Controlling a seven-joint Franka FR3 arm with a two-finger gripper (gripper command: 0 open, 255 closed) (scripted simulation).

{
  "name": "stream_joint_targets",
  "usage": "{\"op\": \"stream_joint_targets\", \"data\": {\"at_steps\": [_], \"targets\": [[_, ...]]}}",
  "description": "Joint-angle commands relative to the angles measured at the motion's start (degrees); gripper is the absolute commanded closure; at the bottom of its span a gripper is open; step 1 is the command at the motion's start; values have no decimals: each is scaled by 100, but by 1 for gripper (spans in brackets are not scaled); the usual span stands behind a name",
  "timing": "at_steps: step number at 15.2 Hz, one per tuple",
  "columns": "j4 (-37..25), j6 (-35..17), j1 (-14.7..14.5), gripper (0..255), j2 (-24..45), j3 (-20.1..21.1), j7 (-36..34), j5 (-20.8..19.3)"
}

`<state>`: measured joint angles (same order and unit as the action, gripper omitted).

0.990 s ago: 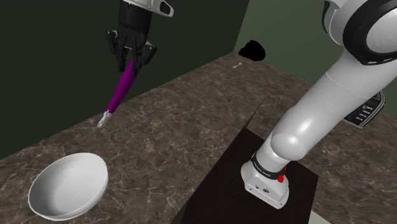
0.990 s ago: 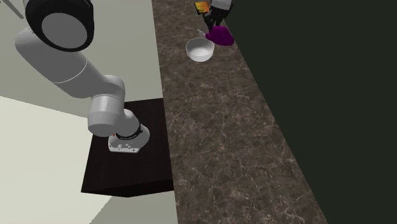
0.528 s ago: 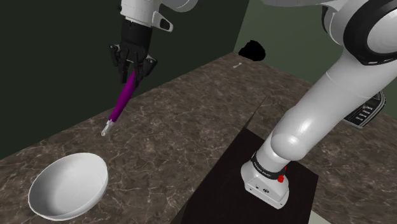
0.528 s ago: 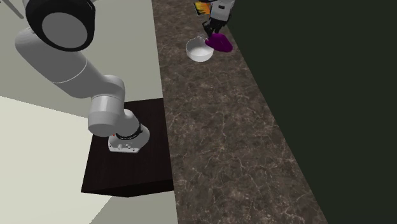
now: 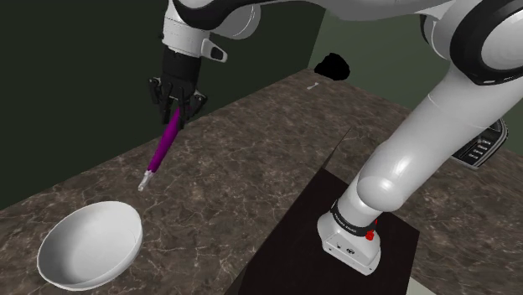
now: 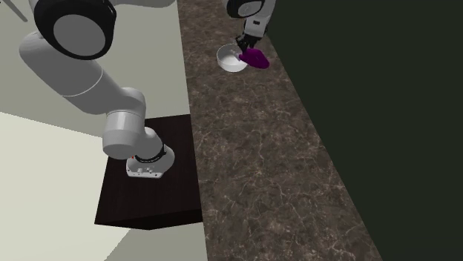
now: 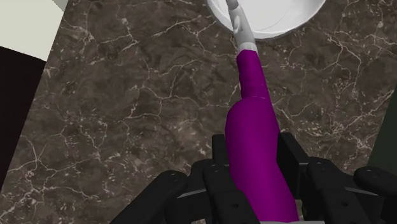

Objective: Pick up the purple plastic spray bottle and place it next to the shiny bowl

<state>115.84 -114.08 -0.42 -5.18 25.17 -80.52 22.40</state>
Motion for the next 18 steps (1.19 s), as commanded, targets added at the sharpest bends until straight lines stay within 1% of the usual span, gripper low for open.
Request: {"op": "stream_joint_targets", "data": {"at_steps": [1, 18], "targets": [[122, -158, -7, 255, 39, 11, 44, 10], [916, -1421, -78, 255, 558, 105, 333, 54]]}}
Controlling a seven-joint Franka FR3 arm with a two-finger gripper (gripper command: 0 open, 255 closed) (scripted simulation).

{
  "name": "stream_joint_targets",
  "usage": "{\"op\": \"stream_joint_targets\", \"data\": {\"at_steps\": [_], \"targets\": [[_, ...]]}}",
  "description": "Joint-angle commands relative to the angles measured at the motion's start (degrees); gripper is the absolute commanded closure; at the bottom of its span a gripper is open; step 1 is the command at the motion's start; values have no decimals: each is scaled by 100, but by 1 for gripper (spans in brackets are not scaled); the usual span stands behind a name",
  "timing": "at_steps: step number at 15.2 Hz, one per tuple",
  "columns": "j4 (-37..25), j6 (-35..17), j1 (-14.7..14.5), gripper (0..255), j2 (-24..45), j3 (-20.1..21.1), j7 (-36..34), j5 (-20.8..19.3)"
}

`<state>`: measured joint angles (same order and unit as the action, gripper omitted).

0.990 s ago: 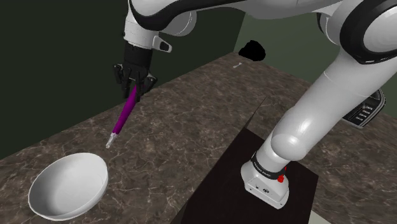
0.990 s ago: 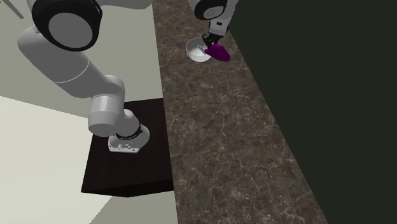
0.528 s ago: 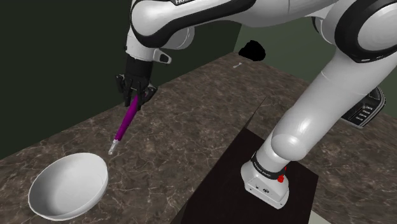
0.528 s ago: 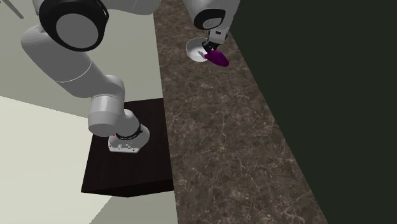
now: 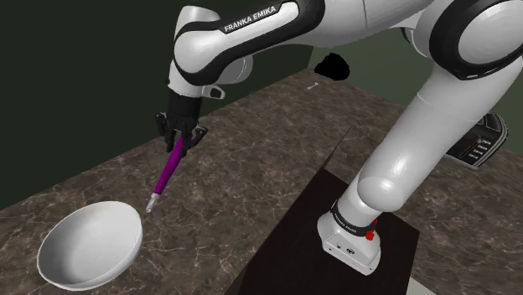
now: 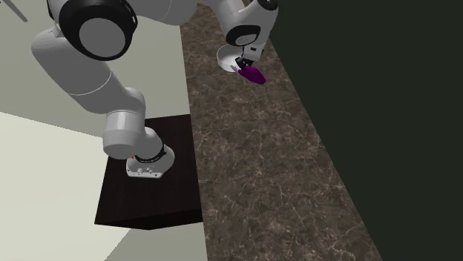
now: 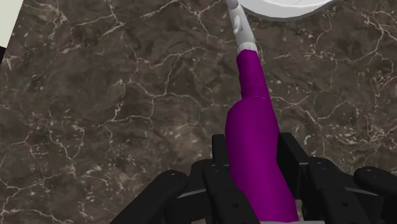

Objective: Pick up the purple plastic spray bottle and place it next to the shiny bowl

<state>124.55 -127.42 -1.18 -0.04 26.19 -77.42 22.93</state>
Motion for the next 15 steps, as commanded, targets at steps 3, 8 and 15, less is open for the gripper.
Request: {"op": "stream_joint_targets", "data": {"at_steps": [3, 8, 15], "targets": [[149, -312, -17, 255, 174, 16, 68, -1], [299, -689, -44, 255, 416, 32, 140, -13], [459, -1214, -90, 255, 803, 35, 233, -47]]}}
